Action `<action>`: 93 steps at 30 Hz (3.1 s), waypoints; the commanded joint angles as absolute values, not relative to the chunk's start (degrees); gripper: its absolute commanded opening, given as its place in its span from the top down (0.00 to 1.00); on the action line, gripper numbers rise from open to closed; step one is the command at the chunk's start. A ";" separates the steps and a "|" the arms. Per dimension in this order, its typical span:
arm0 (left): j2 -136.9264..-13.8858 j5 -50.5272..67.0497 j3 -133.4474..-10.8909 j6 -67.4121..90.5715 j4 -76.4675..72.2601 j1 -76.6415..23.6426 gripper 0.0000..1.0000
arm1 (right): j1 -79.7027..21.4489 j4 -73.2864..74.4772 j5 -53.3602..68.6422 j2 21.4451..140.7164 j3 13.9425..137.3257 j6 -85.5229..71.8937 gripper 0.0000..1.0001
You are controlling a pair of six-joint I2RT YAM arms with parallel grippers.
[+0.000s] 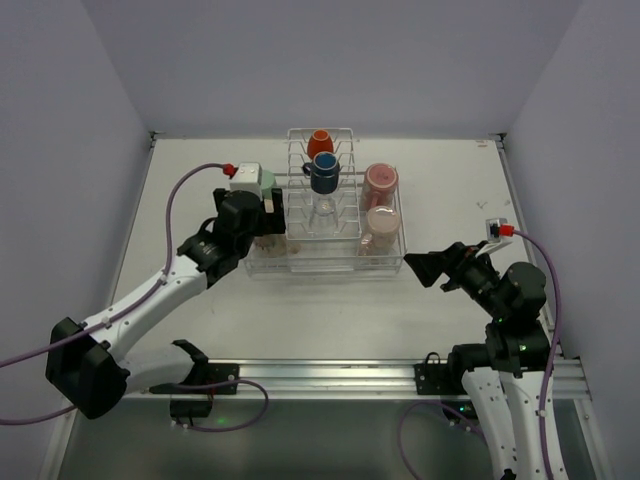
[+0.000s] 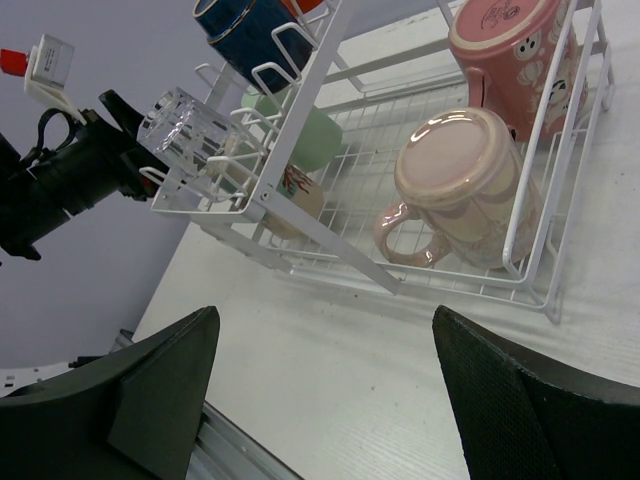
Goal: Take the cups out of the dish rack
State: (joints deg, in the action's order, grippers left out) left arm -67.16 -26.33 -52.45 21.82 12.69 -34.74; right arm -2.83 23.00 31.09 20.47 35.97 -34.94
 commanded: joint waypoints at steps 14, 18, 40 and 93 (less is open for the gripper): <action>-73.12 -27.68 -52.21 20.92 6.94 -35.60 0.00 | -2.81 22.24 33.22 20.74 36.12 -34.89 0.11; -73.65 -29.17 -50.90 21.27 4.58 -35.51 0.00 | -2.81 22.06 33.31 21.09 36.12 -34.89 0.11; -61.97 -32.25 -49.83 18.99 -3.52 -35.60 0.77 | -3.25 21.36 33.57 21.97 35.95 -35.68 0.11; -37.97 11.15 -57.75 31.28 -17.39 -35.51 0.99 | -30.49 -14.76 29.44 49.21 54.49 -58.09 0.09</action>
